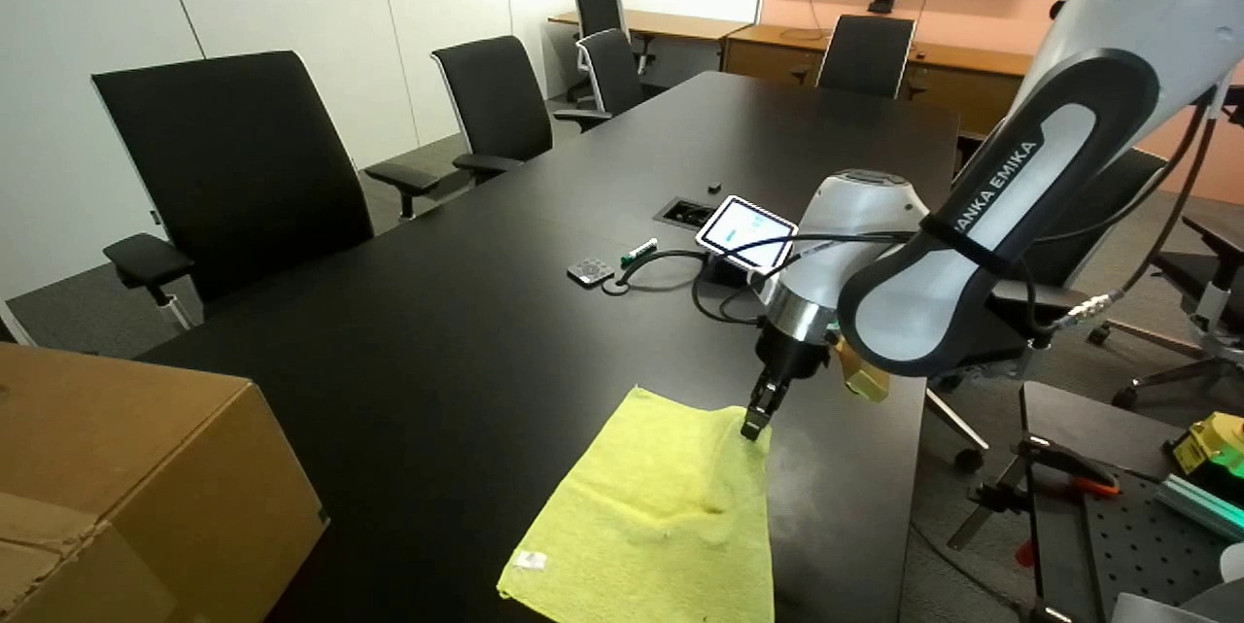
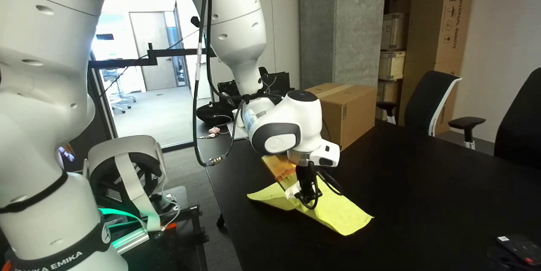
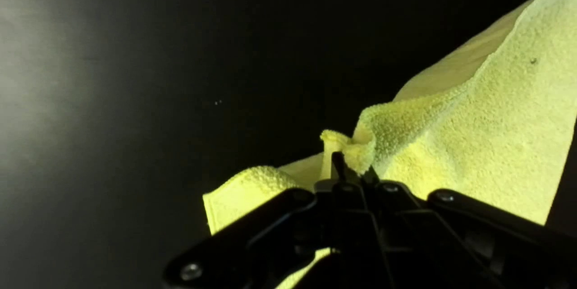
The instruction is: Fold the towel on the table
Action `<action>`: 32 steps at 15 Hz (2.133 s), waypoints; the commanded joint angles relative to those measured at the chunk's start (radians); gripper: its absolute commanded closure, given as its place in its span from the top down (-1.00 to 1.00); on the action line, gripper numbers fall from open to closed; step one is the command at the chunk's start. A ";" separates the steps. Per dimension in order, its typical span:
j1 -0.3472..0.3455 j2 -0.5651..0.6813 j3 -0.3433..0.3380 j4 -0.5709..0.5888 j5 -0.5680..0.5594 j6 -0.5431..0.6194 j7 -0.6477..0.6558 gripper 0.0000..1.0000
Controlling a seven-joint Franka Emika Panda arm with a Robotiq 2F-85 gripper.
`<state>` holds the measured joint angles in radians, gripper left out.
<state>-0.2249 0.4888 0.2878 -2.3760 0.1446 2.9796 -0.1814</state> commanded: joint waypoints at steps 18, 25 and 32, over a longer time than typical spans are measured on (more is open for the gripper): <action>0.340 0.316 -0.308 0.556 0.007 0.037 0.406 -0.28; 0.425 0.246 -0.352 0.460 0.001 0.094 0.452 0.79; 0.481 0.147 -0.293 0.222 -0.008 0.073 0.428 1.00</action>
<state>0.2273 0.7157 -0.0129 -2.0304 0.1435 3.0463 0.2458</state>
